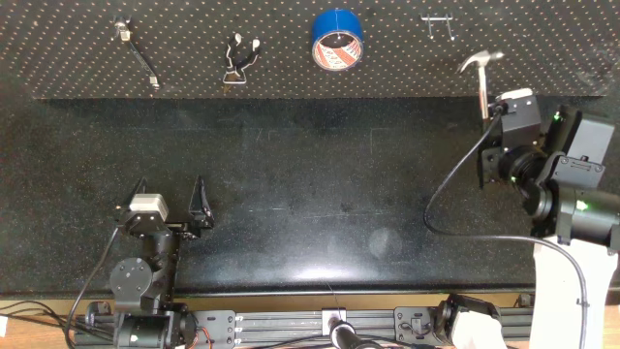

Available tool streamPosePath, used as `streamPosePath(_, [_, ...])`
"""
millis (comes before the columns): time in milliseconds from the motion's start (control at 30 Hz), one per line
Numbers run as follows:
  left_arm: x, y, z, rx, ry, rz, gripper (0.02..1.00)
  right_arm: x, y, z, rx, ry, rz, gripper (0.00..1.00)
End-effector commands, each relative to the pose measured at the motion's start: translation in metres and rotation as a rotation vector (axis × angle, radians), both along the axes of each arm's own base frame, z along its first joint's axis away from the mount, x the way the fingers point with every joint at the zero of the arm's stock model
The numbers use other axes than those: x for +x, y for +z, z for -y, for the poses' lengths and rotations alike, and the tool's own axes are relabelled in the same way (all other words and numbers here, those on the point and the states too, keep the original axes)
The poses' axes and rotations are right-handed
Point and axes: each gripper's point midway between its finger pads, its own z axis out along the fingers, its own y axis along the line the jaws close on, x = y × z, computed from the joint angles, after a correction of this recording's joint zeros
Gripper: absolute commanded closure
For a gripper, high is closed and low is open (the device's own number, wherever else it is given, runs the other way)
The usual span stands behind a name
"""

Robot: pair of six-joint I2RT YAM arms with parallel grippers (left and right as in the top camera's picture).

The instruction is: Place Tools Onto Pegboard

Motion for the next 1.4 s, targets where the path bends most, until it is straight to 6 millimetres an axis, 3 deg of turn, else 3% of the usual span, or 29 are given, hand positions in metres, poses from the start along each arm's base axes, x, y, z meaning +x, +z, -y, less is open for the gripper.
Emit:
streamPosePath(33, [0.0,-0.001,0.0,0.009,-0.002,0.0,0.023,0.009,0.027,-0.017,0.01,0.005,0.093,0.928])
streamPosePath(267, [0.0,-0.001,0.0,0.009,-0.002,0.0,0.023,0.021,0.035,-0.039,-0.043,0.022,0.14,0.925])
streamPosePath(533, [0.0,-0.001,0.0,0.009,-0.002,0.0,0.02,0.045,0.043,-0.043,-0.021,-0.016,0.205,0.925])
streamPosePath(733, [0.0,-0.001,0.0,0.009,-0.002,0.0,0.02,0.06,0.035,-0.045,-0.011,-0.019,0.196,0.925])
streamPosePath(1067, [0.0,-0.001,0.0,0.009,-0.002,0.0,0.023,0.075,0.024,-0.068,0.051,-0.019,0.176,0.925])
streamPosePath(1400, [0.0,-0.001,0.0,0.009,-0.002,0.0,0.023,0.088,0.021,-0.064,0.08,-0.08,0.186,0.925])
